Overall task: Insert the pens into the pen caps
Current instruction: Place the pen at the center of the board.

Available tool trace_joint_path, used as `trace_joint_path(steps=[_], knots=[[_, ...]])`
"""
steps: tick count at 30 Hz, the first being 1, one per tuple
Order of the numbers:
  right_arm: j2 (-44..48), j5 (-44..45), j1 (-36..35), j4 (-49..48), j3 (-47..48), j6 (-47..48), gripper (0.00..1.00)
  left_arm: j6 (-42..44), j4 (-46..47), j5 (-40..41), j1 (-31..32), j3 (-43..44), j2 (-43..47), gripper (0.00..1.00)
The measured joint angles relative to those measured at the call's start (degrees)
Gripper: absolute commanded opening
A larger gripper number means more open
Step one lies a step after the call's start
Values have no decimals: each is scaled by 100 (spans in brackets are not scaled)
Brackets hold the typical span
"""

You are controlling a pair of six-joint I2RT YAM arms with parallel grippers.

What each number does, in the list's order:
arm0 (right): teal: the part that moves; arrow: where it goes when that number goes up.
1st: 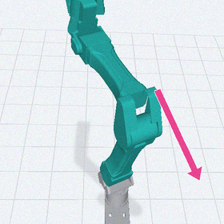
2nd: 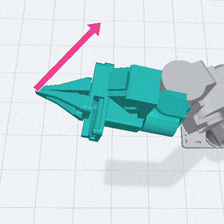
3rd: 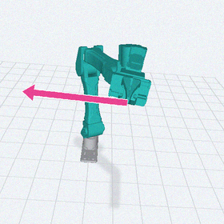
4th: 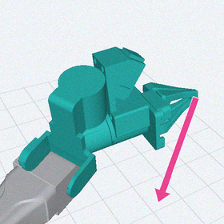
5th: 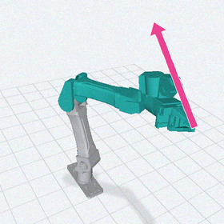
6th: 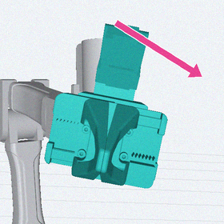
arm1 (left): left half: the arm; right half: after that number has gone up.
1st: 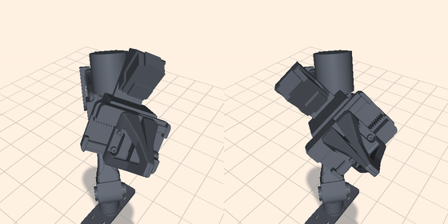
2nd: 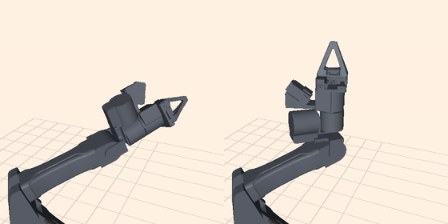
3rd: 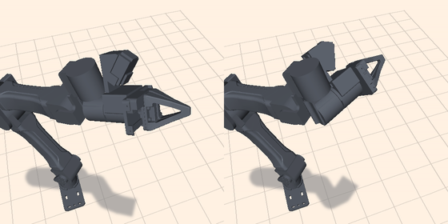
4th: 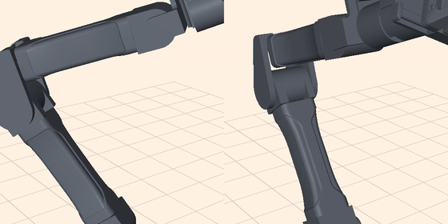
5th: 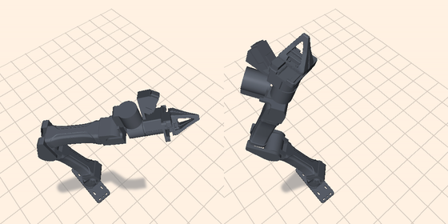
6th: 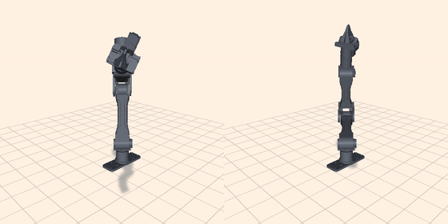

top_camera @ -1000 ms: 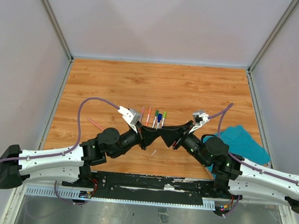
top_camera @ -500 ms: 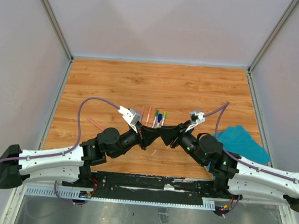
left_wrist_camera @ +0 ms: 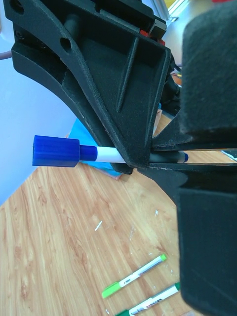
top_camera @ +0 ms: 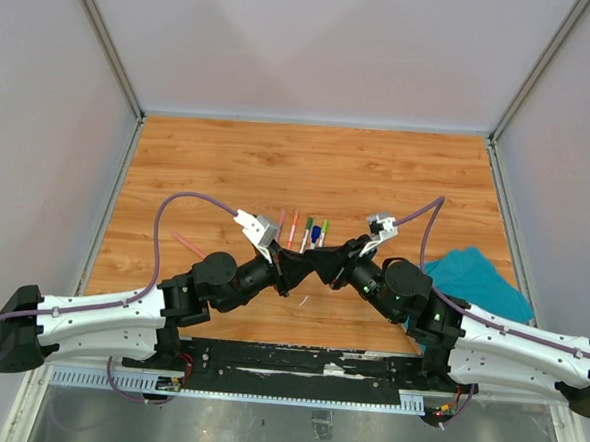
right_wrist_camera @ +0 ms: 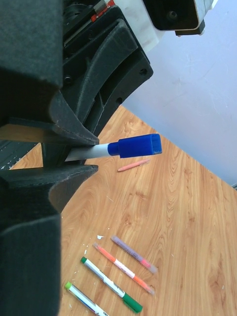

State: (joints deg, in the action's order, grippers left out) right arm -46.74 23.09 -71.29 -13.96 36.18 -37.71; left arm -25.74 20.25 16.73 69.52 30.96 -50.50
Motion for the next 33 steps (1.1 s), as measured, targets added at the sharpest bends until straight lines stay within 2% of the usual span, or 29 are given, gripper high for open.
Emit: trace_joint_path(steps=[5, 8, 13, 18, 22, 26, 33], knots=[[-59, -109, 37, 17, 52, 59, 1, -2, -31, -2, -2, 0, 0, 0], [-61, -170, 61, 37, 63, 212, 1, -2, -35, 9, -2, 0, 0, 4], [-42, -212, 61, 85, 92, 426, 0, 11, -37, 7, -2, 0, 0, 31], [-42, -203, 90, 396, 280, 643, 1, 17, -42, -4, 0, 0, 0, 36], [-103, -208, 269, 841, 577, 815, 1, -7, -42, 9, 0, 0, 0, 45], [-160, -341, 741, 1252, 793, 896, 0, -44, -57, 57, 0, 0, 0, 54], [-234, -1222, 2153, 1849, 763, 702, 1, -181, -494, 374, -26, 74, -240, 65]])
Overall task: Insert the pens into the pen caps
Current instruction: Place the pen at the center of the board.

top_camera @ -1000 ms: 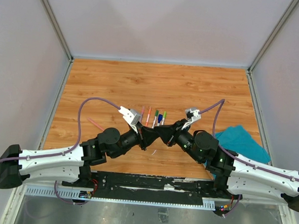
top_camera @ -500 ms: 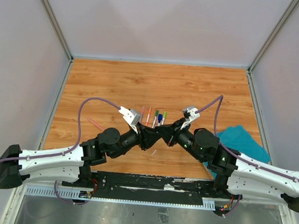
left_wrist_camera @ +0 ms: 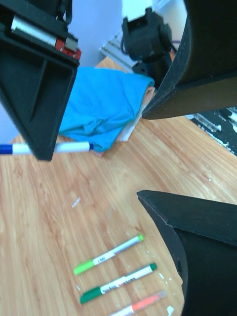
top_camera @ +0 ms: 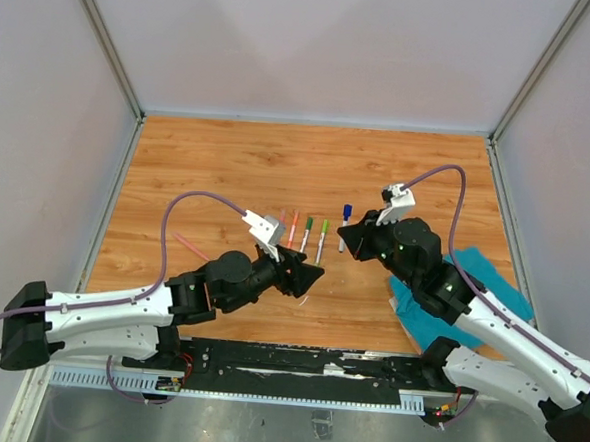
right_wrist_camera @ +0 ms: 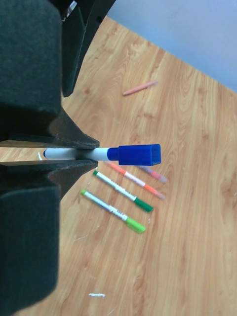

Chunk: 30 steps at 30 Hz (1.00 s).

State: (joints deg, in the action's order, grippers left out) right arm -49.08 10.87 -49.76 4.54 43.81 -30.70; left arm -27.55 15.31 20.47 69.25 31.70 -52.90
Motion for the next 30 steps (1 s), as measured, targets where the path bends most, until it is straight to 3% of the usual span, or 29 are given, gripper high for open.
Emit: trace_joint_path(steps=[2, 10, 19, 30], knots=[[0, -243, 323, 68, -109, -72, 1, -96, -186, -22, -131, 107, -203, 71], [-164, -929, 1213, 428, -415, -234, 3, -461, -695, -479, -1016, 328, -992, 76], [-896, -1386, 1316, 581, -496, -238, 4, -527, -1152, -483, -1132, 365, -850, 77], [-1759, -929, 1438, 734, -520, -695, 5, -682, -1215, -372, -1139, 337, -555, 77]])
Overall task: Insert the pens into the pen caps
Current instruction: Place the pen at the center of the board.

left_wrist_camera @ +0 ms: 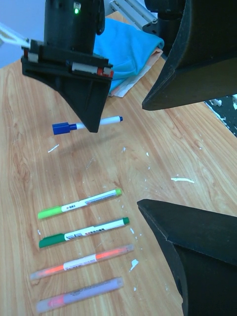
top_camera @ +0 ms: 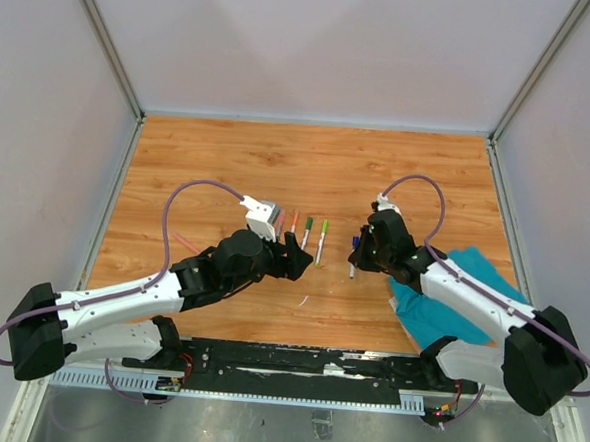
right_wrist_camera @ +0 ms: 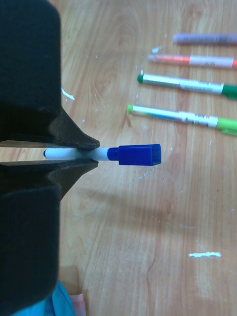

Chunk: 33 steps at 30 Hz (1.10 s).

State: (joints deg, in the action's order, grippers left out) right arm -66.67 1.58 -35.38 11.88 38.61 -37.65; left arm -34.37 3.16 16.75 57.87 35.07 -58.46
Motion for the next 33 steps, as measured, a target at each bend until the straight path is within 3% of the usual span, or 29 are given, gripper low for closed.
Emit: trace_joint_path(steps=[12, 31, 32, 33], knots=[[-1961, 59, 28, 302, 1054, -291, 7, -2, -269, 125, 0, -13, 354, 78], [-3152, 177, 28, 256, 1768, -564, 16, -63, -540, 289, 0, -131, 811, 78], [-3200, 177, 28, 243, 1823, -564, 17, -70, -568, 297, 0, -140, 831, 78], [-3294, 175, 28, 164, 1908, -564, 28, -85, -608, 315, 0, -168, 885, 78]])
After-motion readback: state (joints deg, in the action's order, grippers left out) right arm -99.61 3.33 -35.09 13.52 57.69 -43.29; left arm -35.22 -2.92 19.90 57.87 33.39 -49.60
